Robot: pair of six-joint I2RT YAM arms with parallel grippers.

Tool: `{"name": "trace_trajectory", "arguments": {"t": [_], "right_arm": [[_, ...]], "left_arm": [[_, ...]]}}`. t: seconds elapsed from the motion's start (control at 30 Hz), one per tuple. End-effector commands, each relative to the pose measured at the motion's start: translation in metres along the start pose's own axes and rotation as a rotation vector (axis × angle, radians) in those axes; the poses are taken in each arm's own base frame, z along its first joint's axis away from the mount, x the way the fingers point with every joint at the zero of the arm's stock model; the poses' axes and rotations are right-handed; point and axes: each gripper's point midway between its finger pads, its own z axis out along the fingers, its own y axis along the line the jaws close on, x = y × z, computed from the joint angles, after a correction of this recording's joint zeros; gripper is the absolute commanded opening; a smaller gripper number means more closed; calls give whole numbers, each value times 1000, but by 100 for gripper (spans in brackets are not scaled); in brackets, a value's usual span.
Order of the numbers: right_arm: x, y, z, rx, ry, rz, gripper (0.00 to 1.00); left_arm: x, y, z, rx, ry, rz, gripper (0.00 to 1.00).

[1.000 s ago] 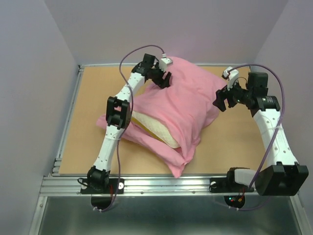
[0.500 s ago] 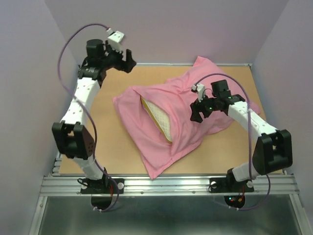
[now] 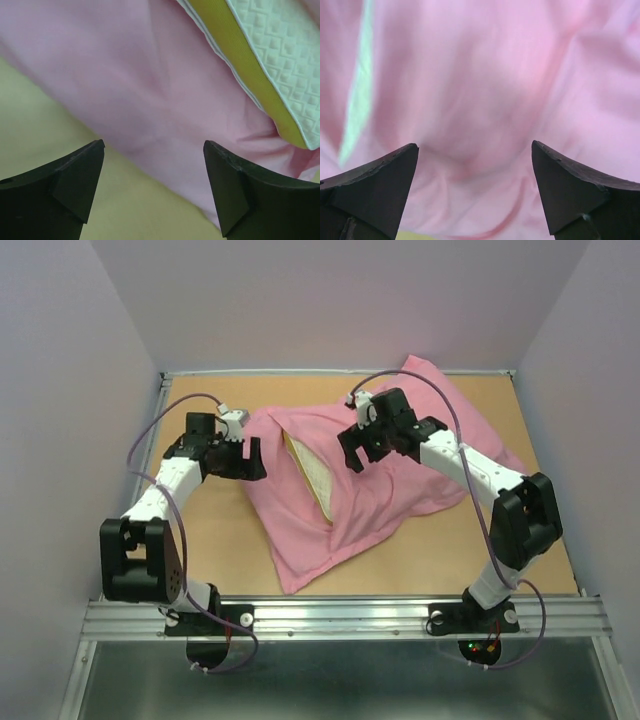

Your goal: Put the pillow into the pillowcase

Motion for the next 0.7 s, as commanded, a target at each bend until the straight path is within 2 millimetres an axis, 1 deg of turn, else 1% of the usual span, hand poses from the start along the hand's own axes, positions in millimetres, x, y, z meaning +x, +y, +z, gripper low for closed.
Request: {"name": "trace_trajectory", "arguments": {"t": [0.0, 0.03, 0.07, 0.1, 0.13, 0.17, 0.2, 0.23, 0.27, 0.3, 0.33, 0.37, 0.4, 0.43, 0.47, 0.53, 0.6, 0.63, 0.67], "right_arm": [[-78, 12, -38, 66, -198, 29, 100], [-82, 17, -39, 82, -204, 16, 100], [-84, 23, -37, 94, -205, 2, 100], [-89, 41, -32, 85, -204, -40, 100], [-92, 49, -30, 79, -207, -58, 100], [-94, 47, -28, 130, -206, -70, 100], [-99, 58, -22, 127, -206, -94, 100], [-100, 62, -16, 136, -197, -105, 100], [-100, 61, -11, 171, -189, -113, 100], [-110, 71, -10, 175, -209, -121, 100], [-101, 71, 10, 198, -158, -134, 100], [-103, 69, 14, 237, -150, -144, 100], [-101, 69, 23, 257, -122, -162, 100], [-109, 73, 22, 272, -113, -171, 100], [-99, 71, 40, 294, -68, -178, 100], [-95, 70, 48, 301, -48, -172, 100], [-86, 74, 63, 300, -21, -169, 100], [-81, 72, 69, 308, -5, -171, 100], [-74, 66, 74, 342, 16, -180, 100]], "left_arm": [[-60, -3, -50, -27, -275, 23, 96], [-64, -3, -58, -34, -299, 31, 99], [-67, -2, -62, -43, -309, 29, 99], [-68, 2, -66, -54, -319, 13, 99], [-70, 1, -69, -52, -330, 13, 99], [-72, 9, -76, -75, -347, -11, 99], [-73, 15, -79, -89, -358, -32, 99], [-75, 16, -82, -93, -373, -42, 99], [-77, 17, -84, -87, -381, -48, 99], [-79, 19, -85, -88, -391, -50, 99], [-81, 22, -86, -94, -397, -51, 99], [-80, 24, -85, -101, -393, -54, 99], [-81, 26, -85, -107, -393, -58, 99], [-81, 29, -85, -118, -394, -61, 99], [-81, 32, -86, -134, -396, -65, 99], [-82, 34, -88, -147, -414, -89, 99], [-81, 40, -88, -169, -428, -97, 99], [-80, 42, -88, -179, -431, -105, 99], [-79, 45, -88, -192, -431, -113, 99]]}}
